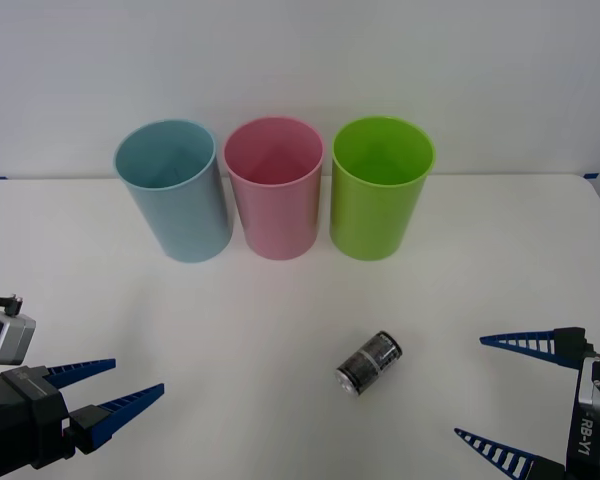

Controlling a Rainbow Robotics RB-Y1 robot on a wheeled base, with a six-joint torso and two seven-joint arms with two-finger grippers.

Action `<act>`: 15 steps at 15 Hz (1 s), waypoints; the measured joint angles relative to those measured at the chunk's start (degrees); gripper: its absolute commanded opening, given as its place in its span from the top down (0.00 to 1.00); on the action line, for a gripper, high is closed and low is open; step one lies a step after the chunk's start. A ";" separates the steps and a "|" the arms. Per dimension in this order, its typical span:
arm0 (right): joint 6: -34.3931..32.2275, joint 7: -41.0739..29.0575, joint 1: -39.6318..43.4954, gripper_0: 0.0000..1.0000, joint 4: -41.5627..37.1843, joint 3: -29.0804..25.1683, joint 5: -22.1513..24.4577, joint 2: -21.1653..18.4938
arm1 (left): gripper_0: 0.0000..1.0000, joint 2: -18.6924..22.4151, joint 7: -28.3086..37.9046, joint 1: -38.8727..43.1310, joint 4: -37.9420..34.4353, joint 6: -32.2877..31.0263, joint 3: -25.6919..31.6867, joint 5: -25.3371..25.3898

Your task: Put cans in the blue bin and PET bottles in the pink bin and trash in the green bin.

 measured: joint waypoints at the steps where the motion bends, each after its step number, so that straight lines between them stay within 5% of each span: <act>1: 0.00 0.00 0.00 0.00 0.00 0.00 0.00 0.00 | 0.00 0.00 0.00 0.00 0.00 0.00 0.00 0.00; 10: -0.24 -0.15 -3.17 0.00 -2.62 -1.40 -1.10 -0.11 | 0.00 0.00 0.00 0.00 0.00 0.00 0.00 0.00; 15: 0.22 2.30 -7.52 0.00 -3.29 0.26 -0.72 -9.52 | 0.00 0.00 0.00 0.00 0.01 0.02 0.00 -0.01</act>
